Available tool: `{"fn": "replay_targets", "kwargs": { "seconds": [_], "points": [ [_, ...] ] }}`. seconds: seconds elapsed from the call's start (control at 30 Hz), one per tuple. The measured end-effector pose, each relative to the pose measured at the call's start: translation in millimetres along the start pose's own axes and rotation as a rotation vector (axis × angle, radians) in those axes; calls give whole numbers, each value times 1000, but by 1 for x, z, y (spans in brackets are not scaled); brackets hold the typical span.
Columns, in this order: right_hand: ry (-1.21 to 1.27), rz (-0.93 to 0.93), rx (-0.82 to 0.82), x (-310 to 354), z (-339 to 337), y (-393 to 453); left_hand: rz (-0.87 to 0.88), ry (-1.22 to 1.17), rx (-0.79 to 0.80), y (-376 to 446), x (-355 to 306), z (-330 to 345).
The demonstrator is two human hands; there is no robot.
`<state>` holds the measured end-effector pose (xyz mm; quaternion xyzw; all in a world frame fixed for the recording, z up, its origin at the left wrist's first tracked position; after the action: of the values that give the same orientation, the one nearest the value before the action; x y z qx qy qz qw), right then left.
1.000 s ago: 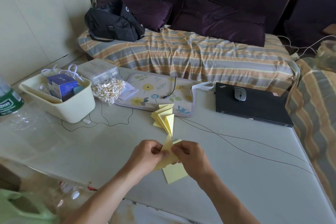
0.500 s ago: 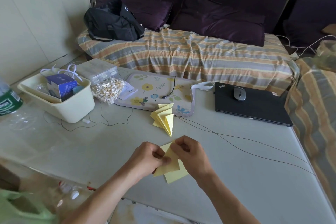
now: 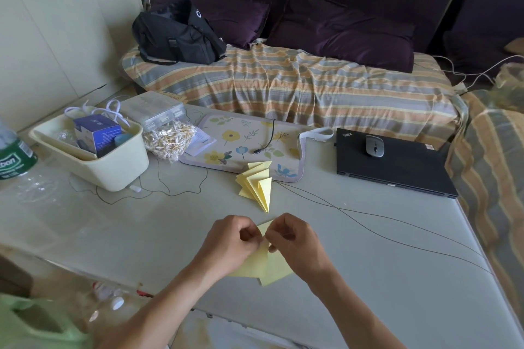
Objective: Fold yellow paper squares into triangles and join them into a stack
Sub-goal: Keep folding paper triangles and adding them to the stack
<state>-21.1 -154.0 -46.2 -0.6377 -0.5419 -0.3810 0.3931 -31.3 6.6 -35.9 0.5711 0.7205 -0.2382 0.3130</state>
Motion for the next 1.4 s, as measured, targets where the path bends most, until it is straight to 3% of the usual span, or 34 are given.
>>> {"fn": "replay_targets", "kwargs": {
  "seconds": [0.13, 0.47, 0.97, 1.17, 1.4],
  "points": [
    [1, -2, 18, 2, 1, 0, 14, -42, -47, 1, -2, -4],
    [-166, -138, -25, 0, 3, 2, 277, 102, -64, 1, -9, -2],
    [-180, -329, -72, 4, 7, -1, 194, 85, -29, 0, -6, 0],
    [-241, -265, -114, 1, 6, 1, 142, 111, -92, 1, -5, -4],
    [-259, -331, -130, 1, 8, 0, 132, 96, -66, -1, -8, -5]
  ]
}}
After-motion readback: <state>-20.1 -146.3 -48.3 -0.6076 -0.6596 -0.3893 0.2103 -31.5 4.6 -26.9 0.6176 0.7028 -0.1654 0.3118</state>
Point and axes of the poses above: each hand's wrist, its own y-axis towards the middle knuckle, its own z-axis out of the palm, x = y × z, the point moved 5 cm from there along y, towards the middle knuckle, and after that the axes turned 15 degrees about -x, right-handed, at the moved point
